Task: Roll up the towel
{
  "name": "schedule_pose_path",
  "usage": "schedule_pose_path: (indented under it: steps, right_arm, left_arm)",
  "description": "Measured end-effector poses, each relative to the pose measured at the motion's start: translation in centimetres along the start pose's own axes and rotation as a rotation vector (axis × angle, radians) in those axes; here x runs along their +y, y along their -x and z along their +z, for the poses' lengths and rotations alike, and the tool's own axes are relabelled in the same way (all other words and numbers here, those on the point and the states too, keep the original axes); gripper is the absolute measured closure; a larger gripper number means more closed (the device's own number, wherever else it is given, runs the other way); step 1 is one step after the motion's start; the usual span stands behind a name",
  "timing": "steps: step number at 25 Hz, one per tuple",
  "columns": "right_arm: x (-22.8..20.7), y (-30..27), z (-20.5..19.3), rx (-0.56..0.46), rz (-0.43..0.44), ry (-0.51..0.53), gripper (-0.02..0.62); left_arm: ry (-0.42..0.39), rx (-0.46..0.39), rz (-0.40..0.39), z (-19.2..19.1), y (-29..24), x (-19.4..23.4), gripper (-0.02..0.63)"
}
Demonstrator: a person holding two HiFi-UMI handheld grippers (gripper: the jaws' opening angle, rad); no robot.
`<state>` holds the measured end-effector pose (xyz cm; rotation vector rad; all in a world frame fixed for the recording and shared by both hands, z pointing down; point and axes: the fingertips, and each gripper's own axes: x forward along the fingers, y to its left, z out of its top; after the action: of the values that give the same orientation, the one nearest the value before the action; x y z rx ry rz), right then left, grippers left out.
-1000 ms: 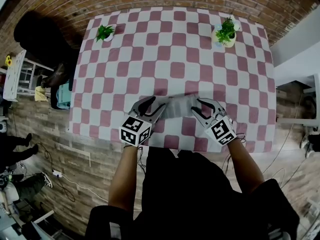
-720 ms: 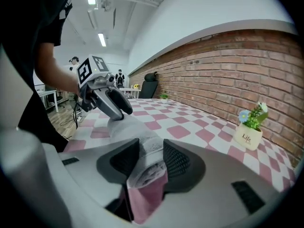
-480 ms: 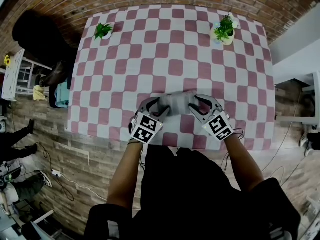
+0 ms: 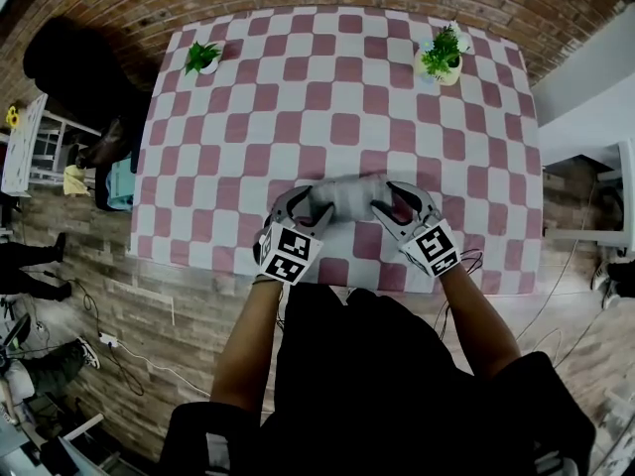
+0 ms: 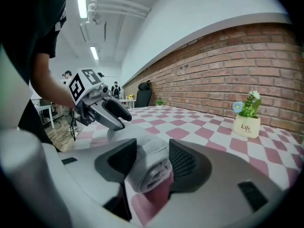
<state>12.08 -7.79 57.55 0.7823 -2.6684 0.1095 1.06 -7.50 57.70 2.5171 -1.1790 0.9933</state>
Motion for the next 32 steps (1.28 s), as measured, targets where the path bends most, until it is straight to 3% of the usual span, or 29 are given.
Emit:
schedule_pose_path:
  steps: [4,12,19,23,29,32]
  right_arm:
    - [0.2,1.0,1.0,-0.049,-0.004,-0.044,0.361]
    - [0.0,4.2,4.3,-0.104,-0.062,-0.023,0.356]
    - [-0.6,6.9,9.3,-0.233,-0.114,0.024,0.363]
    - [0.2,8.1,13.7,-0.322,-0.114,0.051,0.424]
    - [0.6,9.6,18.0,-0.392,-0.186,0.082,0.556]
    - [0.8,9.9,18.9,-0.394,-0.208,0.104,0.597]
  left_arm:
    - [0.004,-0.039,0.027,1.0,0.7,0.0,0.388]
    - [0.054,-0.140,0.068,2.7,2.9,-0.1,0.380]
    - [0.140,-0.315,0.141,6.2,6.7,0.8,0.412]
    - [0.168,-0.412,0.192,9.0,9.6,1.7,0.460]
    - [0.141,-0.532,0.282,12.0,13.2,2.4,0.611]
    - [0.157,-0.554,0.301,12.1,14.0,2.8,0.612]
